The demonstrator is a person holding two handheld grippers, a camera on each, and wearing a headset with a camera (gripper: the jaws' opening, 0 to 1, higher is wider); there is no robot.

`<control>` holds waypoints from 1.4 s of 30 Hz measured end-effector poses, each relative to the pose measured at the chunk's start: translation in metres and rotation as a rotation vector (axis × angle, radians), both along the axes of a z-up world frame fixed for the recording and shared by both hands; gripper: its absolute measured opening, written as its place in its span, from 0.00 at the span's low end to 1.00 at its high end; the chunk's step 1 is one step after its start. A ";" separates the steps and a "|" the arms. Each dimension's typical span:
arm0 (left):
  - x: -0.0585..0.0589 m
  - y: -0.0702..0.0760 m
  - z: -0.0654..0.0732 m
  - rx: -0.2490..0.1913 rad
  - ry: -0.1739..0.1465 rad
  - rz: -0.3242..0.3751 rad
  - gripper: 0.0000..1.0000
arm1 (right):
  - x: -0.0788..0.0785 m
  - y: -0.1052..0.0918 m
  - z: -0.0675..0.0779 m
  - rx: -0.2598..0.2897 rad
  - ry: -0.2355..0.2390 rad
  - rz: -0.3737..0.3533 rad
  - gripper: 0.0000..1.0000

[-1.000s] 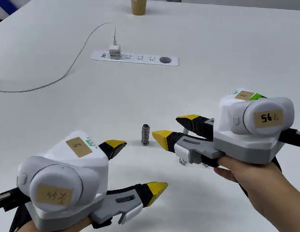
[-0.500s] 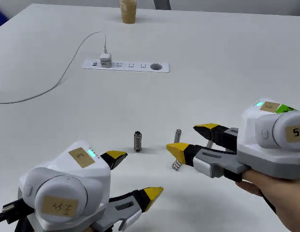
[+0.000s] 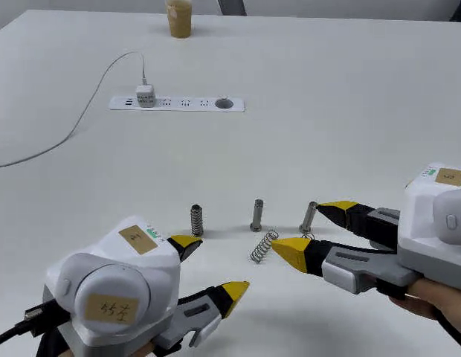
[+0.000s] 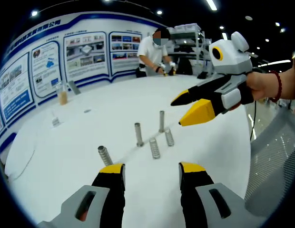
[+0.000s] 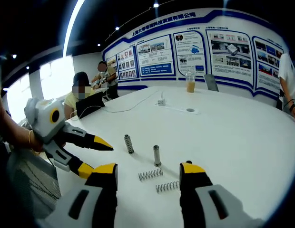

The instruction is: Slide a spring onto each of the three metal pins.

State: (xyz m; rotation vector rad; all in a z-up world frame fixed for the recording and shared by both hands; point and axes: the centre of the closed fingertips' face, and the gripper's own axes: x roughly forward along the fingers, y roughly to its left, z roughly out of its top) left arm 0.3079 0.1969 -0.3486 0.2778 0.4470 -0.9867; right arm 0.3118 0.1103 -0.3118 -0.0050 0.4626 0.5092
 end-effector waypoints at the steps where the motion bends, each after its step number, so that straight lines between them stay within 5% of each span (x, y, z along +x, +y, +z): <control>1: 0.001 -0.001 -0.001 0.001 0.002 0.000 0.46 | -0.002 -0.002 0.000 0.000 0.001 -0.002 0.54; 20: 0.018 -0.034 -0.023 0.006 0.043 -0.001 0.33 | -0.023 -0.021 -0.011 0.024 0.020 -0.018 0.59; 42: 0.027 -0.053 -0.046 0.037 0.075 -0.005 0.20 | -0.023 -0.031 -0.021 0.039 0.037 -0.068 0.59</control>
